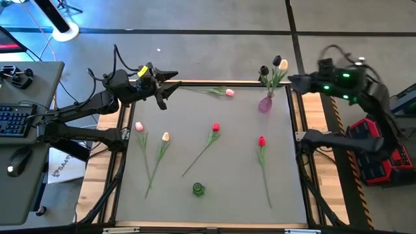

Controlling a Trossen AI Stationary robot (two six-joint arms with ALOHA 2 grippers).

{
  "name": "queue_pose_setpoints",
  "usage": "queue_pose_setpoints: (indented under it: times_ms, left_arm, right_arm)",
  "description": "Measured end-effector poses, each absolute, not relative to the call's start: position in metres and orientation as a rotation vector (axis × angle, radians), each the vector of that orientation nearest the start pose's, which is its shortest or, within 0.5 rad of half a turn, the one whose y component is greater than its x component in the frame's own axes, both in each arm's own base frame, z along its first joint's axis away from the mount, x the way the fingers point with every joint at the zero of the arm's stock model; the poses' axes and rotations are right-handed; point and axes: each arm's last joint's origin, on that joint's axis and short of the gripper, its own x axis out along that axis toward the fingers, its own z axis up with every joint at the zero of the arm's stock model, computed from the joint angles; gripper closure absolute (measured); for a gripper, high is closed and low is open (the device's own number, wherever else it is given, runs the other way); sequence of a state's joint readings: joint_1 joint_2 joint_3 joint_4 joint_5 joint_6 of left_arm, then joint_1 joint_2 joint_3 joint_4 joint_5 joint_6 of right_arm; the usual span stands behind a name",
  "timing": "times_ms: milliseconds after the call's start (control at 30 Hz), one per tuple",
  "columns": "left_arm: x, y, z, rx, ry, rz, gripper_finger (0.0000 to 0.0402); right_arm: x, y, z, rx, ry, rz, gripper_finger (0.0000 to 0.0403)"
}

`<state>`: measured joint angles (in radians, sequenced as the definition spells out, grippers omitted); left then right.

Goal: Sort flowers into vase by color
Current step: Put the white flower into the violet vase

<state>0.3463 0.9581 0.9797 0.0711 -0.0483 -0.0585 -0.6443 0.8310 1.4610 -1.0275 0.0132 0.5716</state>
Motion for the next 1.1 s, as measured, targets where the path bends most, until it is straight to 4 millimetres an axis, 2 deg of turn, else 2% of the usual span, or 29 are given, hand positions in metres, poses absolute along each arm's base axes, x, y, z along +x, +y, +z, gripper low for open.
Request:
queue_pose_setpoints:
  times_ms: [133, 300, 433, 700, 933, 1100]
  left_arm:
    - [0.195, 0.072, 0.394, -0.044, -0.104, 0.392, 0.0196]
    - [0.195, 0.072, 0.394, -0.044, -0.104, 0.392, 0.0196]
    - [0.195, 0.072, 0.394, -0.044, -0.104, 0.392, 0.0196]
    - [0.195, 0.072, 0.394, -0.044, -0.104, 0.392, 0.0196]
    - [0.195, 0.072, 0.394, -0.044, -0.104, 0.392, 0.0196]
    - [0.195, 0.072, 0.394, -0.044, -0.104, 0.392, 0.0196]
  right_arm:
    - [0.075, -0.054, 0.454, 0.692, 0.194, -0.712, 0.0224]
    - [0.093, -0.059, 0.441, 0.729, 0.361, -0.693, 0.0224]
    - [0.124, -0.068, 0.428, 0.733, 0.448, -0.651, 0.0224]
    - [0.198, -0.077, 0.411, 0.728, 0.465, -0.504, 0.0224]
    - [0.252, -0.076, 0.381, 0.762, 0.578, -0.477, 0.0224]
    - [0.282, -0.066, 0.358, 0.769, 0.669, -0.453, 0.0224]
